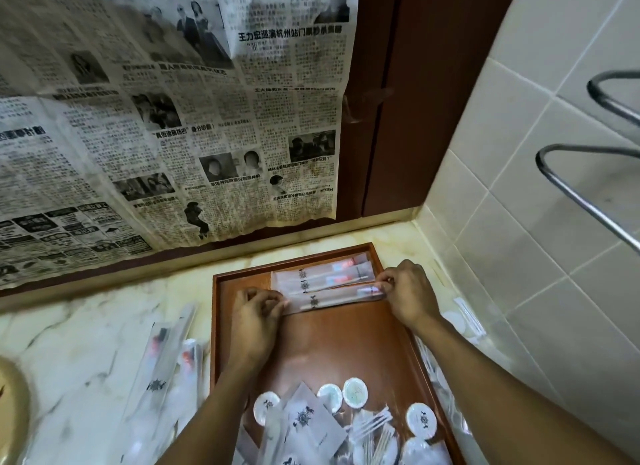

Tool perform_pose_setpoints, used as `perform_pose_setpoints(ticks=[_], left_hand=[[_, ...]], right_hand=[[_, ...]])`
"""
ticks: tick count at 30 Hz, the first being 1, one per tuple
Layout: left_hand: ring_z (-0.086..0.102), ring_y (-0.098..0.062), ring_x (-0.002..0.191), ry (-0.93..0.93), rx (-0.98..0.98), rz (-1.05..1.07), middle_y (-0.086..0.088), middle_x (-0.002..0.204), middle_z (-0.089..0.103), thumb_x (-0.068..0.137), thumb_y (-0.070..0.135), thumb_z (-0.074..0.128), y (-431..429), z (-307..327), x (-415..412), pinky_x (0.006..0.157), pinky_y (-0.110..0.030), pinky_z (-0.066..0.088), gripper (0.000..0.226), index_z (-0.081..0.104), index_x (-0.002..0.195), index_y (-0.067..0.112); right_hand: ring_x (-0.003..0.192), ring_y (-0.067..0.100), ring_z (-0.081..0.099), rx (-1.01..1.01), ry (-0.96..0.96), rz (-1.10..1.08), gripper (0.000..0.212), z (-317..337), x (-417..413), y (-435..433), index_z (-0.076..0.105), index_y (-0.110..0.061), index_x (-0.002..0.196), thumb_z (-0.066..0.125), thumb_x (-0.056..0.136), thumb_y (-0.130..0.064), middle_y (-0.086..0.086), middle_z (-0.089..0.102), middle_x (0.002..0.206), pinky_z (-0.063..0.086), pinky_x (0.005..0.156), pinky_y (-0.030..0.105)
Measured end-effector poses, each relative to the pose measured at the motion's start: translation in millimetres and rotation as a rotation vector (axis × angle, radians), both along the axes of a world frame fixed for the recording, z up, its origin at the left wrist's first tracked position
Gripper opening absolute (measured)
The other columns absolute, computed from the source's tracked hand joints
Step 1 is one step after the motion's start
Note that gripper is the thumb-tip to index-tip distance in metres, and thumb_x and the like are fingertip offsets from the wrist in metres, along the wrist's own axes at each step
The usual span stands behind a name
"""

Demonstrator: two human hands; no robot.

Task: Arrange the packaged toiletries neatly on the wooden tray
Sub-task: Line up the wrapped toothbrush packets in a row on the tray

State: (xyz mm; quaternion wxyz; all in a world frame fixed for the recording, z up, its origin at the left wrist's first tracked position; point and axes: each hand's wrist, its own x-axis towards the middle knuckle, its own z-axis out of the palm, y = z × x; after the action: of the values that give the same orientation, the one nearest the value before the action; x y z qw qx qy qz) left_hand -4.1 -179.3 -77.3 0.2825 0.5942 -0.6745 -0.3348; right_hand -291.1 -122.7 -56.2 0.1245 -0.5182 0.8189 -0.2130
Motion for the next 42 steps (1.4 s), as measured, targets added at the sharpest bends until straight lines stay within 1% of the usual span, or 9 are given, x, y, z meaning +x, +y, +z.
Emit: perform_pose_setpoints(ticks=[1,6,10,15,20,32,35,38,42], left_hand=[[0.058,-0.001,0.093,-0.001,0.001,-0.002,0.001,0.115,0.048,0.091,0.025,0.075,-2,-3,1,0.092,-0.009,0.044,0.007,0.074,0.098,0.024],[0.051,-0.015,0.112,-0.077,-0.004,-0.046,0.004,0.120,0.045,0.095,0.035,0.069,-10,-14,5,0.105,-0.033,0.043,0.026,0.075,0.116,0.021],[0.051,-0.013,0.112,-0.069,-0.025,-0.064,0.006,0.121,0.044,0.094,0.037,0.069,-12,-16,8,0.101,-0.032,0.045,0.025,0.074,0.116,0.026],[0.058,-0.008,0.098,-0.033,-0.018,-0.026,0.009,0.109,0.057,0.092,0.035,0.073,-17,-16,9,0.089,-0.035,0.053,0.017,0.076,0.106,0.024],[0.059,-0.001,0.087,-0.029,-0.025,-0.029,0.010,0.100,0.063,0.091,0.032,0.074,-17,-12,9,0.075,-0.018,0.046,0.009,0.076,0.096,0.025],[0.061,0.002,0.083,-0.022,0.045,-0.010,0.011,0.098,0.065,0.089,0.025,0.078,-17,-8,7,0.066,-0.002,0.041,0.007,0.075,0.094,0.023],[0.063,0.001,0.083,0.022,0.062,-0.023,0.009,0.098,0.068,0.090,0.027,0.077,-16,-8,10,0.068,-0.005,0.045,0.009,0.074,0.098,0.024],[0.066,-0.003,0.086,0.110,0.086,0.007,0.007,0.096,0.072,0.091,0.029,0.075,-7,0,14,0.075,-0.020,0.055,0.014,0.071,0.105,0.025],[0.066,0.000,0.084,0.129,0.114,0.017,0.008,0.096,0.072,0.092,0.026,0.074,22,13,23,0.074,-0.022,0.054,0.013,0.069,0.104,0.029]], right_hand=[[0.097,0.021,0.055,0.001,-0.003,0.005,0.012,0,-1,-3,0.079,-0.022,0.100,0.071,0.092,-0.022,0.006,0.064,0.105,0.054,0.078,0.036],[0.100,0.021,0.053,0.001,-0.034,0.052,0.015,0,-7,-11,0.078,-0.021,0.105,0.070,0.092,-0.022,0.005,0.062,0.104,0.049,0.080,0.032],[0.098,0.020,0.053,-0.009,-0.057,0.060,0.015,1,-9,-15,0.079,-0.022,0.104,0.069,0.092,-0.023,0.003,0.064,0.103,0.049,0.080,0.031],[0.097,0.016,0.049,-0.010,-0.059,0.066,0.017,-2,-9,-19,0.078,-0.022,0.107,0.069,0.093,-0.024,0.002,0.063,0.105,0.039,0.076,0.024],[0.097,0.015,0.048,-0.011,-0.069,0.062,0.018,-3,-8,-23,0.077,-0.021,0.108,0.070,0.093,-0.023,0.003,0.062,0.105,0.041,0.078,0.024],[0.101,0.018,0.051,0.000,-0.043,0.039,0.016,-6,-7,-28,0.077,-0.022,0.105,0.071,0.091,-0.026,0.004,0.063,0.108,0.045,0.076,0.025],[0.104,0.019,0.052,-0.027,-0.052,0.024,0.016,-5,-7,-26,0.075,-0.022,0.106,0.072,0.091,-0.027,0.004,0.063,0.109,0.045,0.077,0.026],[0.101,0.020,0.054,-0.083,-0.092,0.013,0.015,-1,-7,-17,0.075,-0.022,0.103,0.074,0.089,-0.026,0.003,0.063,0.105,0.050,0.078,0.032],[0.096,0.018,0.056,-0.153,-0.140,0.042,0.014,3,0,16,0.075,-0.022,0.103,0.074,0.089,-0.021,-0.002,0.061,0.097,0.051,0.081,0.033]])
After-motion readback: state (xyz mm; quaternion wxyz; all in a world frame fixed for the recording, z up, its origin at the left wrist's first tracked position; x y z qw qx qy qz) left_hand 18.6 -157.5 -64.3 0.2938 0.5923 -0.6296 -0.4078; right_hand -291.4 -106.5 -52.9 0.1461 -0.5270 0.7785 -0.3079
